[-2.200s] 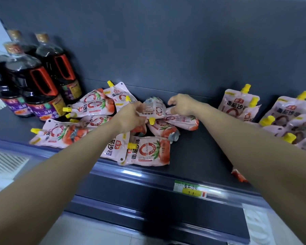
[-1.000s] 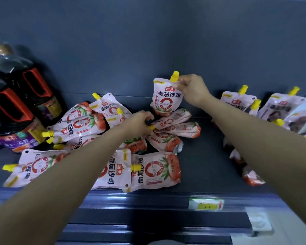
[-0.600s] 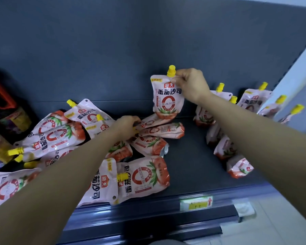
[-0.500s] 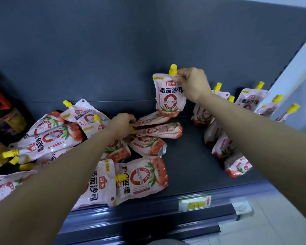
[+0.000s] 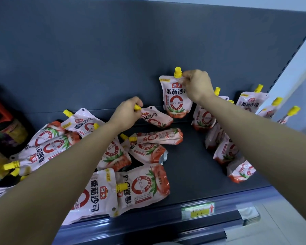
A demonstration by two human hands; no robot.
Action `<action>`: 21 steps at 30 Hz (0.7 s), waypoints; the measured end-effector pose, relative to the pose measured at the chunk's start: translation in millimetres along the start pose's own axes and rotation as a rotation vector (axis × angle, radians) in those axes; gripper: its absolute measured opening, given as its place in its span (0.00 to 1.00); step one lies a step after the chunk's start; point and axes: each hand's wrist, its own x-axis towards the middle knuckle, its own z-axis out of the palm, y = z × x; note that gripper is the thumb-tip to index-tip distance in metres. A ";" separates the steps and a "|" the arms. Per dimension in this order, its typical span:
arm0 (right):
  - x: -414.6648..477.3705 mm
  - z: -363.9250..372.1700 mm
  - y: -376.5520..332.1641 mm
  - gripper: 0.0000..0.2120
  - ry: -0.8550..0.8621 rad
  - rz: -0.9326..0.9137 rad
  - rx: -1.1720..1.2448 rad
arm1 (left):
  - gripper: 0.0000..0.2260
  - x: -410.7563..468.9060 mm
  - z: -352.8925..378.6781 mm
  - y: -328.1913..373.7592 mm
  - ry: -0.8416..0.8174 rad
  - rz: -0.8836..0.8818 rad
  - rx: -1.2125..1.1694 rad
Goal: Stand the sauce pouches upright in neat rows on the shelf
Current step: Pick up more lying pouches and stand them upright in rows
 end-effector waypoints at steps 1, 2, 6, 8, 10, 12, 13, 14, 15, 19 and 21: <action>0.1 -0.4 0.8 0.11 0.000 0.006 0.009 | 0.08 0.7 -1.5 0.0 0.017 -0.003 0.010; 0.2 -0.5 1.5 0.12 -0.002 0.013 0.013 | 0.09 1.8 -3.9 0.1 0.035 -0.003 0.020; 0.6 4.4 3.7 0.11 -0.039 0.031 -0.009 | 0.10 9.1 -15.0 3.0 0.094 0.015 0.040; -0.2 9.5 6.0 0.10 -0.080 0.044 -0.015 | 0.11 12.2 -20.2 5.1 0.110 0.017 0.036; -1.5 15.9 9.0 0.10 -0.127 0.060 -0.020 | 0.12 13.5 -24.0 6.2 0.115 0.015 0.039; -1.3 21.9 12.1 0.10 -0.165 0.085 -0.005 | 0.12 14.9 -26.3 7.2 0.117 0.002 0.034; -0.7 24.2 13.6 0.09 -0.182 0.105 0.001 | 0.12 15.7 -26.8 8.3 0.117 -0.007 0.020; 0.2 26.5 15.4 0.08 -0.201 0.130 0.003 | 0.11 16.3 -26.9 9.8 0.115 -0.012 0.002; 1.0 28.7 17.7 0.08 -0.221 0.154 0.003 | 0.11 16.6 -26.4 11.0 0.111 -0.015 -0.016; -0.8 35.1 24.5 0.10 -0.242 0.215 0.031 | 0.11 16.3 -23.6 9.9 0.086 -0.050 0.020; -1.4 36.0 25.8 0.11 -0.214 0.231 0.041 | 0.12 16.5 -22.4 9.0 0.095 -0.073 0.043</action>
